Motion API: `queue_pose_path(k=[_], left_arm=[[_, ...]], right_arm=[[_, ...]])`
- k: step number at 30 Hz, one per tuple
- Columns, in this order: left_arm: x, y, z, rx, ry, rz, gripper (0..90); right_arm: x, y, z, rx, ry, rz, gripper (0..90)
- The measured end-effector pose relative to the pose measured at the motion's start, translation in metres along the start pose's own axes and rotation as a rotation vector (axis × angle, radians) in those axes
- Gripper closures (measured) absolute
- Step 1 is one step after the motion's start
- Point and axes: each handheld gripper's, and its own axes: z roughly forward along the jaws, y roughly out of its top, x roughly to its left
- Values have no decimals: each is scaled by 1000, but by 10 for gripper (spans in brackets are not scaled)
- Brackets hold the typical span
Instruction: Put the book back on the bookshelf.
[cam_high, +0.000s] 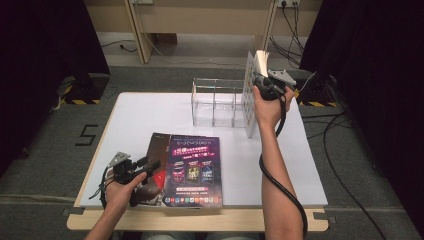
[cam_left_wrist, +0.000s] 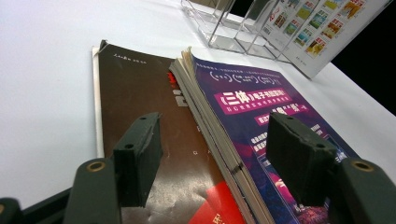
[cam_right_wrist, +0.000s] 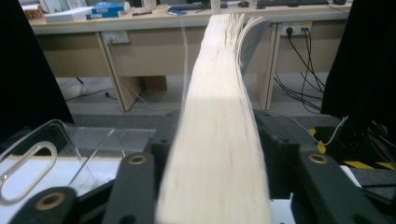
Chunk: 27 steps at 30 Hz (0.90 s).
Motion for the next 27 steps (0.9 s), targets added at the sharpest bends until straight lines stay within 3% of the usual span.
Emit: queue_pose_path(k=[12, 21, 27], left_arm=[[-2, 0, 0, 7, -2, 1, 353], [-2, 2, -1, 6, -2, 5, 349], [-4, 2, -2, 4, -2, 10, 345]], right_arm=[[-4, -9, -23, 6, 48, 2, 488], [-5, -10, -38, -14, 46, 8, 409], [-7, -17, -46, 12, 64, 2, 397]])
